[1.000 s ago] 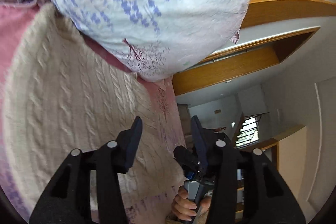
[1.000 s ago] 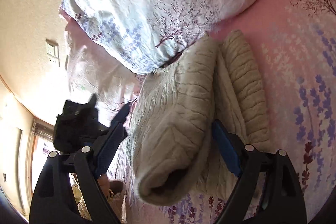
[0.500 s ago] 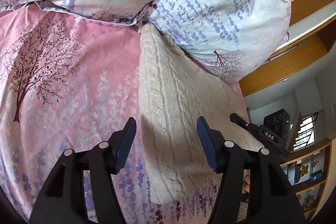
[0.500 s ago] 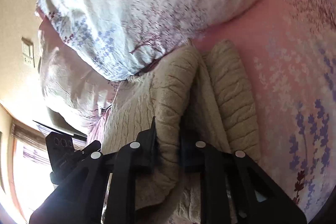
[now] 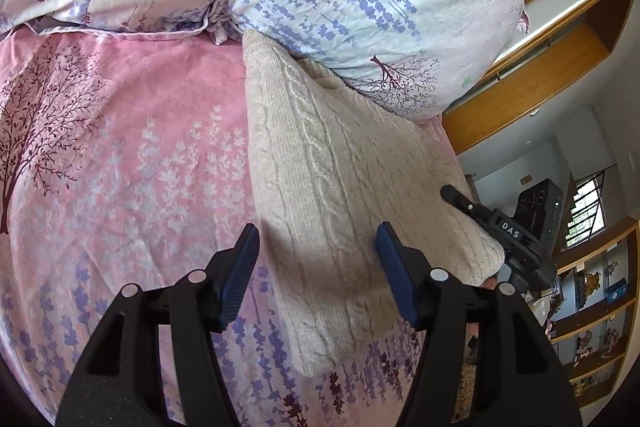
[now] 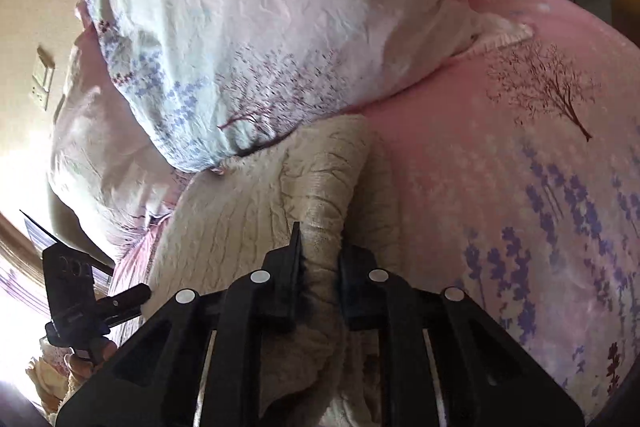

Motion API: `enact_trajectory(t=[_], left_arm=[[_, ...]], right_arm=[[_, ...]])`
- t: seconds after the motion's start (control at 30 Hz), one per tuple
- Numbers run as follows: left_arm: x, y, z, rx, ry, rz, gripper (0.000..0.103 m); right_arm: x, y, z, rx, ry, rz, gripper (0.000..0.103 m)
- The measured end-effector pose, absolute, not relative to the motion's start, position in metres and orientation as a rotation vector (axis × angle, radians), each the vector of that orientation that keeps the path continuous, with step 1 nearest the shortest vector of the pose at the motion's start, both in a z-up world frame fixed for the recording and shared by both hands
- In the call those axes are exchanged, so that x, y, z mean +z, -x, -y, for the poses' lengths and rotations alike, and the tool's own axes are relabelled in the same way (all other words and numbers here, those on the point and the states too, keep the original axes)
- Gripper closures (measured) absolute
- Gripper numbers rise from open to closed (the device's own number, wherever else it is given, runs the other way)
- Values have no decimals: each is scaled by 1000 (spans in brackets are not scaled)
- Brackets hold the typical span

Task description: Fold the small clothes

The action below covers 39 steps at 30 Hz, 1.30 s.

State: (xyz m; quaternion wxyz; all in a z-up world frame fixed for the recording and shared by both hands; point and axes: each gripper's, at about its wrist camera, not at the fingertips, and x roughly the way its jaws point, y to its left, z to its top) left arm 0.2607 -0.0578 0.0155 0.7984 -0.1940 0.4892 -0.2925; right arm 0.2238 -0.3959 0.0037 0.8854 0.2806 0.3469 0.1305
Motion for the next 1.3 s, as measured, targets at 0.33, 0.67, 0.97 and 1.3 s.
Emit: enact_trajectory(t=[0.33,0.67,0.97,1.3], left_arm=[[17,-237,61,-682,376,-1054,40],[8,-203,47,-679,384,-1083,45],[2,-203,73,-666,278,-1058,79],[13,-178,99,-578,-79,-920,77]], right_arm=[[0,-213,411,177,-626,-779,63],[19,-140,399,303,-641,-692,54],[16,-140,374,297,-496,-714,79],[12,-141,378,305,-554,-721,78]])
